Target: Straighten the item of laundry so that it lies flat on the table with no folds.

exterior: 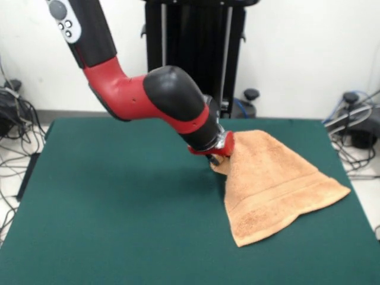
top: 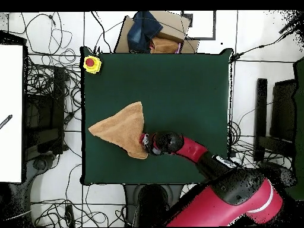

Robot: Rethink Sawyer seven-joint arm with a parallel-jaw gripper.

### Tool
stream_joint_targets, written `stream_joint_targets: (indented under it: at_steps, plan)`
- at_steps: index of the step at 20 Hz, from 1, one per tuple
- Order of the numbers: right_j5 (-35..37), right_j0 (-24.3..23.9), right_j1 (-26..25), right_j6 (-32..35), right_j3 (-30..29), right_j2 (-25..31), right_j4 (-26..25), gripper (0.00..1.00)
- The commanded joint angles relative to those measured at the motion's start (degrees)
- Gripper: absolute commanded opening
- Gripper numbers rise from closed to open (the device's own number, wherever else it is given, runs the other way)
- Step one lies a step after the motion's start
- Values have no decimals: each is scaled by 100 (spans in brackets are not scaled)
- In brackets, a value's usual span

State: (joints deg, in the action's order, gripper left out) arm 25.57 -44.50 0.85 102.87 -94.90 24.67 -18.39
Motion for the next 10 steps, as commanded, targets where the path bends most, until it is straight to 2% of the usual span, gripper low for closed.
stream_joint_targets:
  at_steps: [1,6,10]
  plan:
    - [1015,384,119,-1291,394,436,-546,100]
    - [1000,376,-120,-1385,672,428,-815,100]
    - [956,647,142,-1157,819,173,-1172,100]
